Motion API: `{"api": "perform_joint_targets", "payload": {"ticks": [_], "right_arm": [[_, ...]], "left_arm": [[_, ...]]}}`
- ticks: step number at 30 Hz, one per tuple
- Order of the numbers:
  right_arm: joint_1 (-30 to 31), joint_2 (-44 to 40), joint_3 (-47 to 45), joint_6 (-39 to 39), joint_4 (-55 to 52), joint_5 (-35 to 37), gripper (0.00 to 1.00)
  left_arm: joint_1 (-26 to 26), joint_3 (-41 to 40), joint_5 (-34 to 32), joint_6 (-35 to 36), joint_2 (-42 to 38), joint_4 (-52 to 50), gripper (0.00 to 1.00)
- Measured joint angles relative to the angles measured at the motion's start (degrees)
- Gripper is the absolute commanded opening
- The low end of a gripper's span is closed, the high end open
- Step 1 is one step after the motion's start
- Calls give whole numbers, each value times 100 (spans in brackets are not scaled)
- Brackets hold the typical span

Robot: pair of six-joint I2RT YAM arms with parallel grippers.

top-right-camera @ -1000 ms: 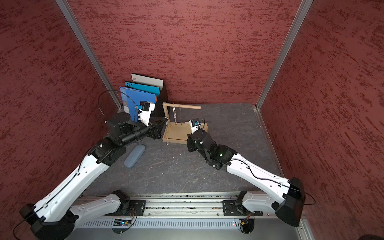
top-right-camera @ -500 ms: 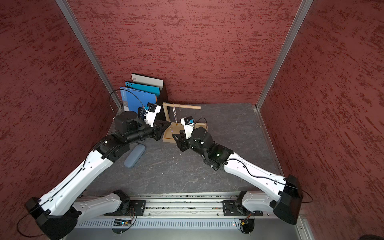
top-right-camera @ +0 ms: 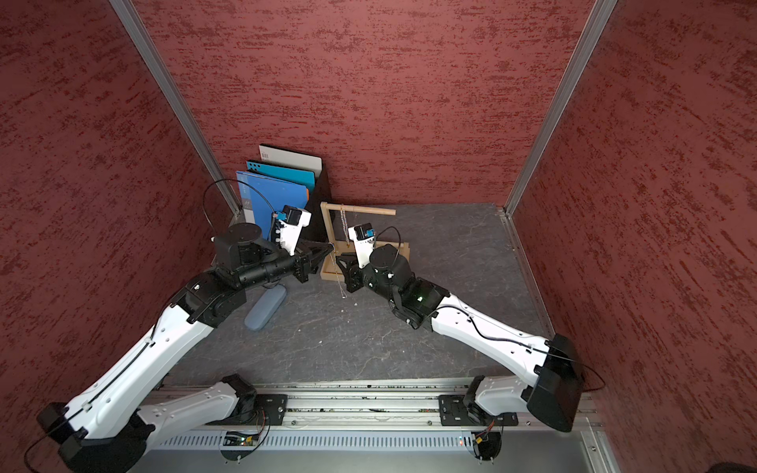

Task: Hang the necklace on the jewelry display stand
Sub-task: Pick up the necklace from the center of the board.

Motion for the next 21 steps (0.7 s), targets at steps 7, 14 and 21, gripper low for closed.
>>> {"api": "perform_joint_targets", "payload": {"ticks": [7,14,21], "right_arm": [[52,-59,-9,33,-105,7,31],[101,-730,-286,138,-164,92,29],[155,-575,-227,164,-138,61,30]], "left_arm": [[0,-31,-2,0,2,-85,0],[0,-46,-2,0,2,-87,0],[0,-96,0,-7,2,-85,0]]}}
